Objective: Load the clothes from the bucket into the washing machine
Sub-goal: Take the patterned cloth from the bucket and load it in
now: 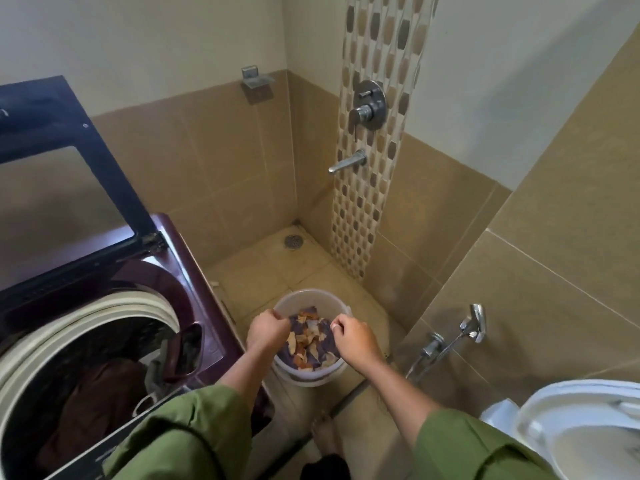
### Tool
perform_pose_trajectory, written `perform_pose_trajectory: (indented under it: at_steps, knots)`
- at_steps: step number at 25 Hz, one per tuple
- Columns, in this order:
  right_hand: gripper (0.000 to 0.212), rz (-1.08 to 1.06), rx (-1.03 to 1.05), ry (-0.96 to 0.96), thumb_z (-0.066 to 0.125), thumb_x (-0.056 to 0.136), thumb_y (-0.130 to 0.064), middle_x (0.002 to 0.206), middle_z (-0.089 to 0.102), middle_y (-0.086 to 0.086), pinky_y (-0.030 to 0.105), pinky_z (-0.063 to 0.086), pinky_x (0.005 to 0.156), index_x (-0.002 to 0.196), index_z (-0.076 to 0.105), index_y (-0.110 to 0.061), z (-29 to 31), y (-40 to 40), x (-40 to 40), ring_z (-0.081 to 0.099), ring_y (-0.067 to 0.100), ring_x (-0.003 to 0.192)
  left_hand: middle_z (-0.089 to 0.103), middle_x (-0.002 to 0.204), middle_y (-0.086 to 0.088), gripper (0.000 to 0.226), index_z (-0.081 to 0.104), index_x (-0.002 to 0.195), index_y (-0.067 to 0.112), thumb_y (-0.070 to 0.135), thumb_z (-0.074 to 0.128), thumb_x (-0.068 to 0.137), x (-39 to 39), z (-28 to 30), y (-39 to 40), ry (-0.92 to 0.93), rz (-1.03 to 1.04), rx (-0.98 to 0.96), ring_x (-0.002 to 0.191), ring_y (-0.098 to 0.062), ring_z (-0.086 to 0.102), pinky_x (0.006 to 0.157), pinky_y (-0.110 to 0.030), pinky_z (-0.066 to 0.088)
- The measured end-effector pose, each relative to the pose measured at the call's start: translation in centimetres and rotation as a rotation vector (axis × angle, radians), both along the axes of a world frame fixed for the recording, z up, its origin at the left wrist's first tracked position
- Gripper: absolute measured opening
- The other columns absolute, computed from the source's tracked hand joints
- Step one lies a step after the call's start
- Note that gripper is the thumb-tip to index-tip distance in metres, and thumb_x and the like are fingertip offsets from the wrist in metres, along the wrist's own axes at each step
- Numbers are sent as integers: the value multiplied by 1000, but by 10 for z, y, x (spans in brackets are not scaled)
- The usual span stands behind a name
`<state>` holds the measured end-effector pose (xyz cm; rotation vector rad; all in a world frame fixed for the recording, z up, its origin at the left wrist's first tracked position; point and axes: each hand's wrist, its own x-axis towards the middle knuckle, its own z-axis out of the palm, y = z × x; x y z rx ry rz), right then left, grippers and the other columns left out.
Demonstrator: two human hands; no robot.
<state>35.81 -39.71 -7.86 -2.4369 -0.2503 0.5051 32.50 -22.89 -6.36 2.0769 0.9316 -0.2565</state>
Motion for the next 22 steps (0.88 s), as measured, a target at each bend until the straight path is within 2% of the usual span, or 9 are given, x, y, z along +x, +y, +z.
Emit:
perform_pose_trajectory:
  at_steps: [2, 5, 8, 10, 12, 15, 19, 22]
  knots:
    - [22, 92, -82, 42, 43, 97, -27, 90, 68, 0, 30, 47, 69, 90, 63, -22, -16, -5, 24, 60, 16, 83, 69, 84, -4, 12, 64, 90, 15, 19, 54, 85, 17, -26, -1, 68, 3, -48, 75, -19, 66, 63, -28, 52]
    - [18, 159, -166, 98, 45, 95, -25, 92, 68, 2, 31, 47, 71, 89, 62, -23, -43, -9, 62, 62, 20, 85, 69, 83, -6, 14, 63, 79, 15, 16, 51, 87, 42, -65, -6, 122, 4, -121, 78, -21, 67, 66, -29, 52]
    - [19, 232, -238, 150, 46, 94, -23, 98, 70, 10, 36, 50, 76, 95, 64, -16, -84, -4, 103, 63, 30, 94, 71, 95, -9, 21, 66, 95, 12, 22, 48, 93, 72, -118, -6, 171, 72, -181, 89, -26, 67, 81, -36, 56]
    - [20, 252, -246, 170, 46, 95, -25, 97, 70, 12, 39, 52, 77, 99, 63, -15, -122, 4, 132, 63, 31, 93, 71, 97, -10, 22, 66, 99, 11, 22, 48, 94, 90, -164, -4, 177, 182, -251, 92, -27, 67, 85, -41, 56]
    - [21, 235, -220, 171, 47, 95, -25, 98, 70, 12, 39, 52, 78, 104, 63, -15, -169, 12, 158, 63, 32, 94, 69, 103, -7, 21, 65, 100, 9, 20, 48, 95, 104, -215, -4, 192, 310, -264, 99, -30, 63, 82, -36, 52]
    - [28, 268, -219, 190, 47, 96, -25, 112, 68, 11, 36, 48, 81, 119, 59, -16, -238, 30, 188, 61, 31, 104, 64, 93, -6, 20, 62, 99, 9, 24, 48, 96, 118, -290, 1, 234, 351, -240, 97, -30, 60, 70, -31, 39]
    - [40, 345, -220, 272, 46, 97, -21, 131, 59, 12, 36, 44, 95, 136, 48, -13, -353, 48, 221, 54, 31, 120, 66, 95, -9, 15, 62, 97, 8, 18, 51, 94, 129, -400, 10, 266, 353, -201, 91, -27, 58, 72, -30, 38]
    - [47, 448, -287, 328, 50, 95, -19, 133, 56, 20, 39, 44, 98, 140, 41, -8, -440, 61, 242, 52, 36, 122, 63, 105, -15, 19, 60, 107, 4, 14, 53, 93, 133, -472, 18, 295, 376, -185, 102, -33, 58, 76, -31, 40]
